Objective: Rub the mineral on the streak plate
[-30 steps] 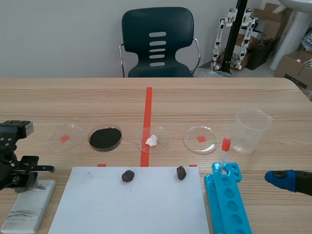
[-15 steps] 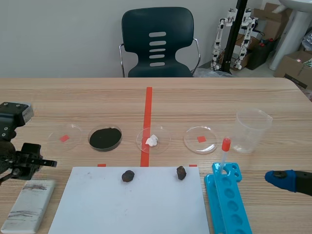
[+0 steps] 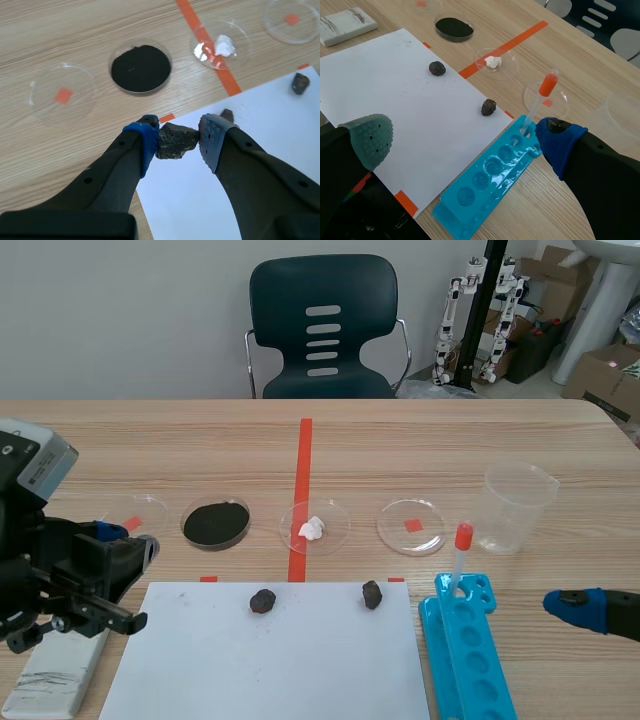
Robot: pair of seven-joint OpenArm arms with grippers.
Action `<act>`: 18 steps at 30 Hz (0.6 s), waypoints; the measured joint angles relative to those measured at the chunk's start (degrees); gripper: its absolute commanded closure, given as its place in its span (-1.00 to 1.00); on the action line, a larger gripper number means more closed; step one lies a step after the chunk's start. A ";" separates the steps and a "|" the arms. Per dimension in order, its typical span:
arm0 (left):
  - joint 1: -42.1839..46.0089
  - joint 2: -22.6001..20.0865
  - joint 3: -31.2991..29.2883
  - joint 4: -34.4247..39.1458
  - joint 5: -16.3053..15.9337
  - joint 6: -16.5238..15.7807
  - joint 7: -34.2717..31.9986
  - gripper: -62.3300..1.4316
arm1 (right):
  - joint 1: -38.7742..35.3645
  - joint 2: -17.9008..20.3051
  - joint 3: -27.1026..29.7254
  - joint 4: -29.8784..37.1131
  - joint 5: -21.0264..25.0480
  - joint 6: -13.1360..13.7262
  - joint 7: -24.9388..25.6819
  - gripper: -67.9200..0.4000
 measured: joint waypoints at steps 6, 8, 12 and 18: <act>8.02 -1.42 0.00 3.34 1.55 -1.38 -5.86 0.65 | 0.00 -0.02 0.00 0.00 0.00 0.00 0.00 -0.74; 10.45 -2.01 0.00 4.13 2.25 -1.40 -7.82 0.65 | 0.00 0.00 0.00 0.00 0.02 0.00 0.00 -0.74; 14.40 -2.34 0.00 4.87 6.36 -1.38 -11.43 0.65 | 0.00 0.00 0.00 0.00 0.00 0.00 0.00 -0.74; 17.99 -2.84 0.00 5.31 10.49 -1.38 -16.52 0.65 | 0.00 0.00 0.00 0.00 0.00 0.00 0.00 -0.74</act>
